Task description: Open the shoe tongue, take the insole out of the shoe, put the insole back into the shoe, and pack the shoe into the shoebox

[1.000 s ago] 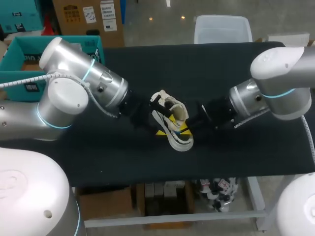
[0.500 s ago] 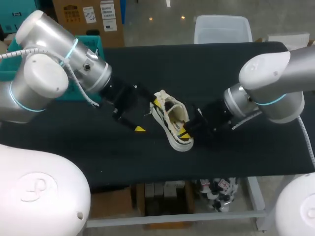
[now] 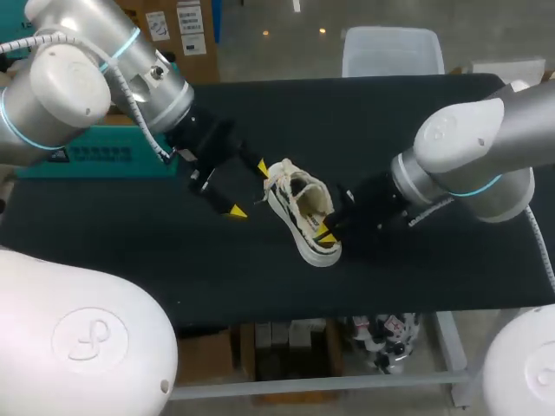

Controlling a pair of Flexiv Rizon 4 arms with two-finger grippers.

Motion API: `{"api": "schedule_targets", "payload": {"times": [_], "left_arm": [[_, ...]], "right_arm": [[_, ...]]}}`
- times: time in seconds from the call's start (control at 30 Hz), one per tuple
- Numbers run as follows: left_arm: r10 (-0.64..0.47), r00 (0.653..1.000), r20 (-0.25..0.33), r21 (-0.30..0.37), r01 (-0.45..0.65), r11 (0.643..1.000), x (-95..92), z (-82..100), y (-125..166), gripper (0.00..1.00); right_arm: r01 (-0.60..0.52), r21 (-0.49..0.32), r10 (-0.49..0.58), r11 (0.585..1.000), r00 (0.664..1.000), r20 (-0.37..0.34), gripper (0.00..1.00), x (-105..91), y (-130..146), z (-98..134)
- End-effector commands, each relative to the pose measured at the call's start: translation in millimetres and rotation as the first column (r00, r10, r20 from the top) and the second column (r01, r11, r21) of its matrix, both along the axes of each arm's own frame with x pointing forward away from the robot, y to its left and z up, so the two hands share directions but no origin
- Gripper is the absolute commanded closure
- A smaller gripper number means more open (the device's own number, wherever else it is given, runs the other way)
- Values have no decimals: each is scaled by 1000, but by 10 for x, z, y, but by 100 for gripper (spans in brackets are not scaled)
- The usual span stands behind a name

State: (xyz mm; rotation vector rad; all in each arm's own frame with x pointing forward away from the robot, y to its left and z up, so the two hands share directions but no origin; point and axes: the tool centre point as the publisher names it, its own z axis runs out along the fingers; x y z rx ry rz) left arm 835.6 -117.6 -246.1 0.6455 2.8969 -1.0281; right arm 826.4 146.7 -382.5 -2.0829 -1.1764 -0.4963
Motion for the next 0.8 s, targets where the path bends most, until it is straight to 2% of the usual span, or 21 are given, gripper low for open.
{"api": "schedule_targets", "payload": {"times": [0.03, 0.07, 0.1, 0.13, 0.17, 0.2, 0.23, 0.63, 0.67, 0.73, 0.77, 0.8], "left_arm": [[448, 819, -359, 98, -444, 890, -12, 110, -47, 0], [554, 708, -438, 158, -546, 823, -19, 111, -54, 0], [645, 581, -496, 225, -632, 742, -21, 106, -46, 0], [736, 461, -495, 286, -714, 639, -25, 86, -40, 0], [828, 370, -421, 336, -785, 521, -47, 72, -43, 0], [921, 253, -297, 368, -859, 355, -72, 67, -54, 0], [972, 183, -148, 362, -905, 225, -104, 73, -63, 0], [972, 183, -148, 362, -905, 225, -104, 73, -63, 0], [980, 48, -192, 422, -898, 126, -61, 171, -104, 0], [953, -228, -197, 498, -861, -103, -27, 239, -190, 0], [927, -316, -202, 519, -837, -172, -35, 245, -222, 0], [919, -333, -213, 541, -823, -173, -71, 250, -229, 0]], "right_arm": [[9, 1, -9, 1000, 1000, 16, 100, 14, 32, -80], [14, -3, -14, 1000, 1000, 25, 100, 13, 35, -83], [18, -7, -18, 1000, 999, 28, 100, 15, 38, -90], [19, -7, -19, 1000, 999, 32, 100, 18, 39, -95], [22, -12, -21, 1000, 999, 40, 100, 21, 42, -98], [25, -17, -24, 1000, 999, 45, 100, 24, 46, -99], [26, -18, -25, 1000, 998, 50, 100, 28, 49, -99], [41, -77, -33, 996, 994, 101, 100, 24, 92, -114], [42, -81, -33, 996, 994, 103, 100, 26, 99, -113], [44, -112, -32, 993, 993, 109, 100, 24, 120, -100], [43, -131, -29, 991, 994, 107, 100, 25, 130, -92], [41, -141, -25, 989, 994, 110, 100, 22, 141, -82]]}}
